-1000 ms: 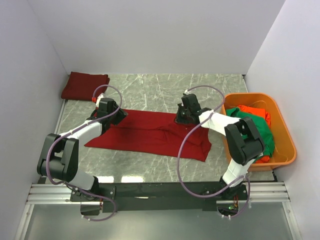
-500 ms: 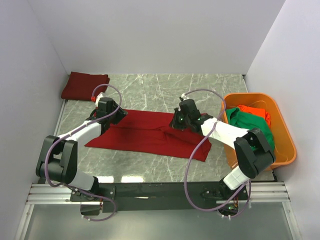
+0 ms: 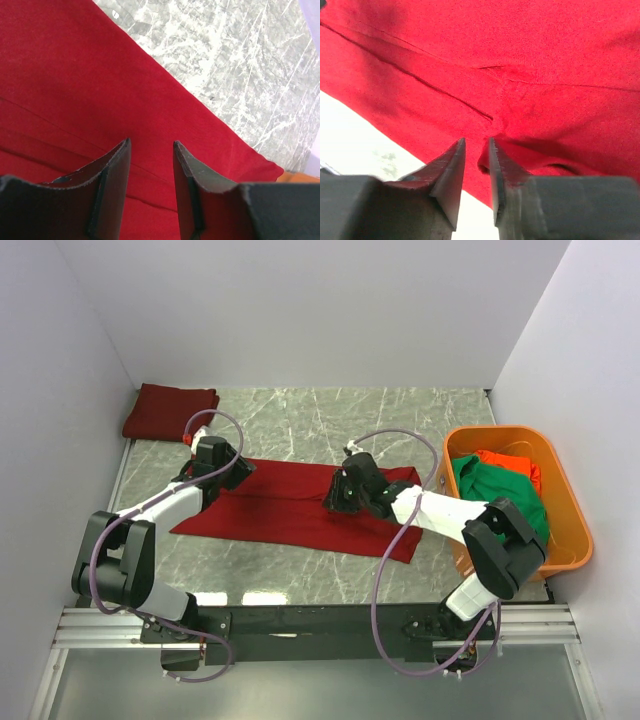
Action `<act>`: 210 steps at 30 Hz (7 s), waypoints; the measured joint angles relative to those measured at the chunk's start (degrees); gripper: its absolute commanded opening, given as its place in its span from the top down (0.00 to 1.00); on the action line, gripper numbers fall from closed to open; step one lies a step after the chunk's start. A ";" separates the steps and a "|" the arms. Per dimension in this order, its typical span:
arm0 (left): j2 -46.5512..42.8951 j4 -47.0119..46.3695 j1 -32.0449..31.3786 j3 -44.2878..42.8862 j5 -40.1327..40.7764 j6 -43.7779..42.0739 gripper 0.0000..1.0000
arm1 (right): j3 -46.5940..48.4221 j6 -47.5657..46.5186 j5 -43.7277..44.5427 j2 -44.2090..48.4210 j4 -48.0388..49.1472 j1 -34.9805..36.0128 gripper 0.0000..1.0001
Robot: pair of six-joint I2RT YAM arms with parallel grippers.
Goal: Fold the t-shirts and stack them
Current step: Fold the tshirt
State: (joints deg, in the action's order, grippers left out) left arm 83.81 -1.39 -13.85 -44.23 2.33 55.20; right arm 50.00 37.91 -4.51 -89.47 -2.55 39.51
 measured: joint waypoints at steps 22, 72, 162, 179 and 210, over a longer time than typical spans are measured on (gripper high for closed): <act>0.02 -1.38 -0.02 0.87 -1.40 0.00 0.55 | -0.46 -2.84 8.17 2.21 -6.19 -8.52 0.57; 0.00 0.33 -0.11 1.51 1.18 0.15 0.58 | -12.35 2.82 8.94 13.49 -11.93 1.25 0.64; 9.20 1.11 -40.54 -4.35 2.78 14.29 0.73 | 73.66 -28.39 5.66 -51.60 -34.32 -12.26 0.29; -6.14 4.50 -18.91 1.64 0.79 2.71 0.68 | 49.11 -15.19 9.73 -25.55 -30.01 -13.68 0.29; -10.45 6.60 -14.53 4.48 -4.00 -0.55 0.68 | 60.59 -13.46 11.67 -44.39 -33.53 -16.92 0.33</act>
State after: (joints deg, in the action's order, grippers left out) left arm 73.36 5.21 -28.38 -39.75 -1.67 54.65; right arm 110.59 24.45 7.16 -133.86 -36.07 22.59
